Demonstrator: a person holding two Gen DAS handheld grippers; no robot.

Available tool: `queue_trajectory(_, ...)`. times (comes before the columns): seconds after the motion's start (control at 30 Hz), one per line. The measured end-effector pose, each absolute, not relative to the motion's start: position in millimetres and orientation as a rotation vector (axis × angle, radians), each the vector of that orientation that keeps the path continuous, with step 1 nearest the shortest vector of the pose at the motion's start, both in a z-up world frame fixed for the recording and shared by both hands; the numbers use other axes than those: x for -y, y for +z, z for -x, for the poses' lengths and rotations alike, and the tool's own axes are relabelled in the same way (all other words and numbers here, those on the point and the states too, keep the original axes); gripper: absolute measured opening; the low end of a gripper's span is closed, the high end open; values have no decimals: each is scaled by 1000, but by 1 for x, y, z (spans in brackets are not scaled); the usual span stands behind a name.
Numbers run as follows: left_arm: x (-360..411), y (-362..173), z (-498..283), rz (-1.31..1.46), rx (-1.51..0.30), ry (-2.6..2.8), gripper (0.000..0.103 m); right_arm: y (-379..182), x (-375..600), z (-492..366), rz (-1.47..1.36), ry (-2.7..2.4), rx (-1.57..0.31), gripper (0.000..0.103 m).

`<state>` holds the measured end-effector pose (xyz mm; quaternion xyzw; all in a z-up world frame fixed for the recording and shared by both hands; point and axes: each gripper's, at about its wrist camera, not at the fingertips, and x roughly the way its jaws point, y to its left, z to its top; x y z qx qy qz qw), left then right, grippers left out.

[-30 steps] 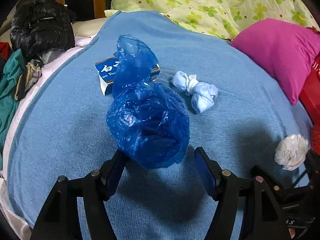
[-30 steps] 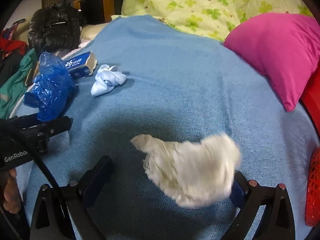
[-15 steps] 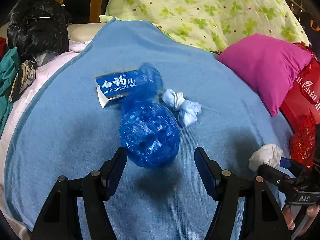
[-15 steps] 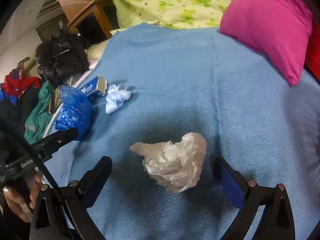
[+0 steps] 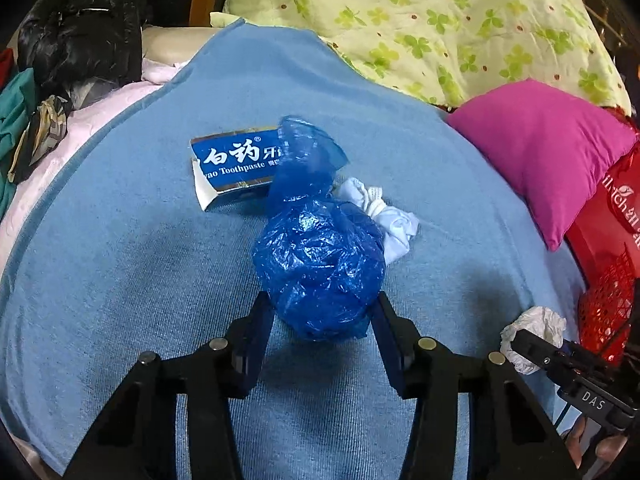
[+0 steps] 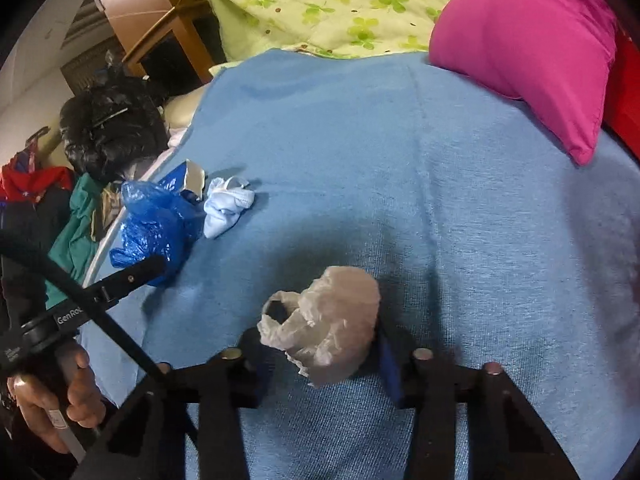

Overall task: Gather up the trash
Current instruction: 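Carry the blue bag and tissue over the red basket with both tools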

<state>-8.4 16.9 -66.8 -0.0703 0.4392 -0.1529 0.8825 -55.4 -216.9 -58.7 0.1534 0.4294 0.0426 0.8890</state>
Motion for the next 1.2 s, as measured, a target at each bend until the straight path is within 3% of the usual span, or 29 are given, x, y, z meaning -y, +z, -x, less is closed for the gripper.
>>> queue_trajectory(0.57,20,-24,68,-32,-698,-360,47,20,282,118,-407,52,-618,41)
queue_trajectory(0.87,96,24,110,-100,-616,-549,47,63,347,177,-491,-36,-425,41)
queue_trajectory(1.2,189,69,144,-169,-566,-782,48,67,438,237,-644,-191,-316,43)
